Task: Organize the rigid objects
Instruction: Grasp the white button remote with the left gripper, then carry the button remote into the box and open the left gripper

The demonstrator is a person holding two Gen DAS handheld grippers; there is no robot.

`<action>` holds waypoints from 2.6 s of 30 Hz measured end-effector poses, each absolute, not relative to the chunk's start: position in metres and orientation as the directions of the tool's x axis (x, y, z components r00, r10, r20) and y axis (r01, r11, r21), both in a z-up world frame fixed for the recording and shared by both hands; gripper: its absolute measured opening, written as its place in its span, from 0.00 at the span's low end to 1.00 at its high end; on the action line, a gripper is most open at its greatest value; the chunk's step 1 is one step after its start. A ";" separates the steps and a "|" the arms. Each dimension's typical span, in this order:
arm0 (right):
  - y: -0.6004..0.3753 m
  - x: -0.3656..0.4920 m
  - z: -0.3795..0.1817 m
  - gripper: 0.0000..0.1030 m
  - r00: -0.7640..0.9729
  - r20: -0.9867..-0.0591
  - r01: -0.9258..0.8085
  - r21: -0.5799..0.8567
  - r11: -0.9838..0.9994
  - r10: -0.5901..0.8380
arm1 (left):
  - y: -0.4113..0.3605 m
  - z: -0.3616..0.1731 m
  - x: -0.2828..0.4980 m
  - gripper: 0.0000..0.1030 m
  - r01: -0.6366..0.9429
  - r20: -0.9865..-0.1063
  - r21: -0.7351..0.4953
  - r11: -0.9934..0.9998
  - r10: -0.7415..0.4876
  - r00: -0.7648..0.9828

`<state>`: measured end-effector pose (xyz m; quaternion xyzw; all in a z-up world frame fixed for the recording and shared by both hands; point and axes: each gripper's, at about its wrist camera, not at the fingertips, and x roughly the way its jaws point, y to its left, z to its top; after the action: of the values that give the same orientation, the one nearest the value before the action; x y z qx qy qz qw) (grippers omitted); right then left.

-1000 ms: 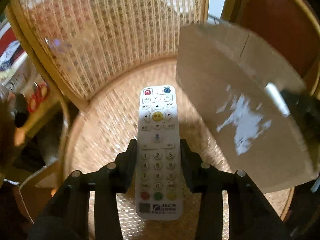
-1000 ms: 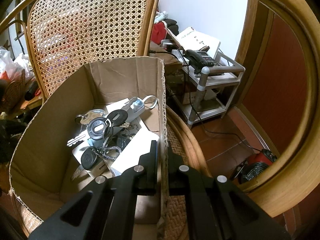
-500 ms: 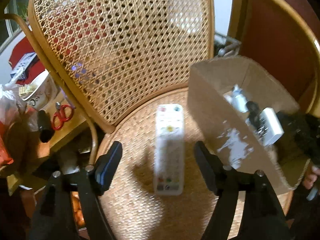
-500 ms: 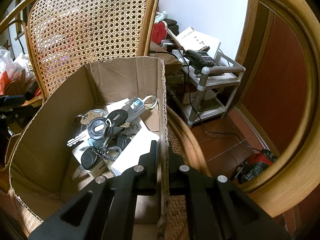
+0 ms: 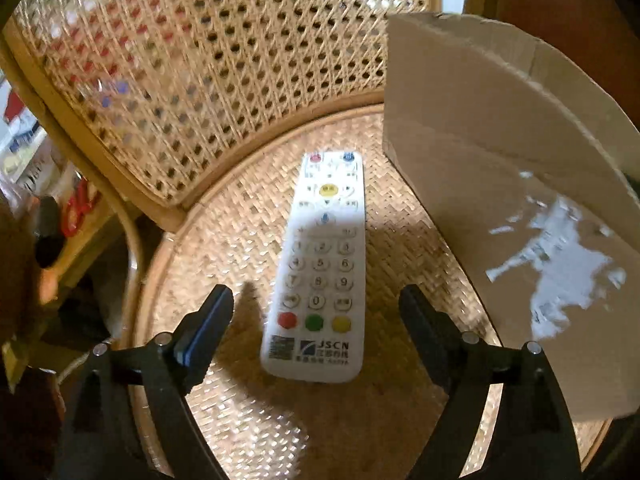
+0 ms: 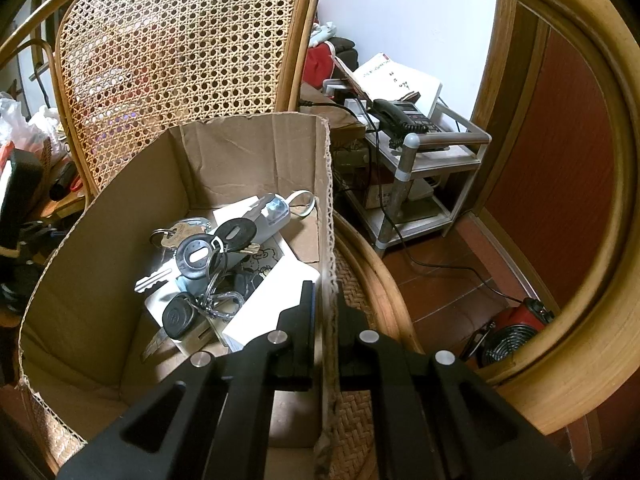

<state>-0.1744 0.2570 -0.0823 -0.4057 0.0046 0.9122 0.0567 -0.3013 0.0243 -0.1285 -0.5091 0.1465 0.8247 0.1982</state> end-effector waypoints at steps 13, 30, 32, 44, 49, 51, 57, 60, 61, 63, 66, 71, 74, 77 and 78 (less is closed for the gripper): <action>0.256 -0.176 -0.083 0.09 -0.656 -0.749 -0.094 -0.040 -0.995 0.092 | 0.034 -0.109 -0.303 0.38 -0.481 -0.873 -0.039 -0.876 0.264 -0.410; 0.255 -0.176 -0.083 0.09 -0.656 -0.748 -0.100 -0.041 -0.994 0.097 | 0.002 -0.012 -0.256 0.37 -0.519 -0.759 0.018 -0.855 0.326 -0.563; 0.255 -0.177 -0.083 0.09 -0.656 -0.748 -0.100 -0.042 -0.994 0.098 | 0.000 -0.011 -0.255 0.37 -0.517 -0.758 0.019 -0.856 0.325 -0.565; 0.257 -0.176 -0.082 0.09 -0.655 -0.749 -0.100 -0.042 -0.994 0.098 | 0.020 -0.082 -0.275 0.78 -0.517 -0.852 0.030 -0.855 0.249 -0.461; 0.257 -0.176 -0.082 0.09 -0.655 -0.749 -0.100 -0.042 -0.994 0.098 | 0.035 -0.112 -0.290 0.78 -0.523 -0.887 0.044 -0.851 0.209 -0.413; 0.257 -0.176 -0.082 0.09 -0.654 -0.750 -0.099 -0.043 -0.994 0.098 | 0.040 -0.121 -0.295 0.78 -0.538 -0.894 0.012 -0.843 0.232 -0.383; 0.258 -0.176 -0.083 0.09 -0.652 -0.752 -0.096 -0.043 -0.994 0.096 | 0.050 -0.130 -0.308 0.39 -0.519 -0.905 0.008 -0.855 0.214 -0.367; 0.256 -0.176 -0.083 0.09 -0.652 -0.752 -0.095 -0.046 -0.994 0.097 | 0.053 -0.131 -0.307 0.38 -0.518 -0.904 0.012 -0.855 0.212 -0.371; 0.256 -0.176 -0.082 0.10 -0.652 -0.752 -0.095 -0.046 -0.994 0.097 | 0.052 -0.130 -0.307 0.38 -0.506 -0.901 0.002 -0.863 0.218 -0.375; 0.255 -0.176 -0.083 0.10 -0.652 -0.752 -0.095 -0.047 -0.994 0.098 | 0.050 -0.128 -0.307 0.38 -0.490 -0.892 -0.015 -0.872 0.233 -0.387; 0.255 -0.176 -0.083 0.10 -0.652 -0.752 -0.097 -0.047 -0.994 0.099 | 0.048 -0.115 -0.301 0.38 -0.482 -0.873 -0.037 -0.875 0.263 -0.411; 0.254 -0.176 -0.083 0.10 -0.652 -0.751 -0.103 -0.047 -0.994 0.104 | 0.050 -0.080 -0.286 0.38 -0.504 -0.832 -0.029 -0.863 0.301 -0.467; 0.254 -0.176 -0.084 0.10 -0.652 -0.751 -0.102 -0.047 -0.994 0.103 | 0.056 -0.058 -0.275 0.38 -0.520 -0.798 -0.018 -0.854 0.326 -0.508; 0.254 -0.176 -0.083 0.10 -0.652 -0.751 -0.103 -0.048 -0.994 0.104 | 0.057 -0.031 -0.268 0.38 -0.525 -0.753 -0.034 -0.850 0.368 -0.546; 0.254 -0.176 -0.083 0.10 -0.652 -0.751 -0.104 -0.047 -0.993 0.104 | 0.060 -0.021 -0.265 0.38 -0.536 -0.741 -0.046 -0.843 0.389 -0.548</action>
<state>-0.1759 0.2540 -0.0835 -0.4130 -0.0001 0.9089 0.0571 -0.2649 0.0597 -0.0206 -0.3954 0.0930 0.8747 0.2643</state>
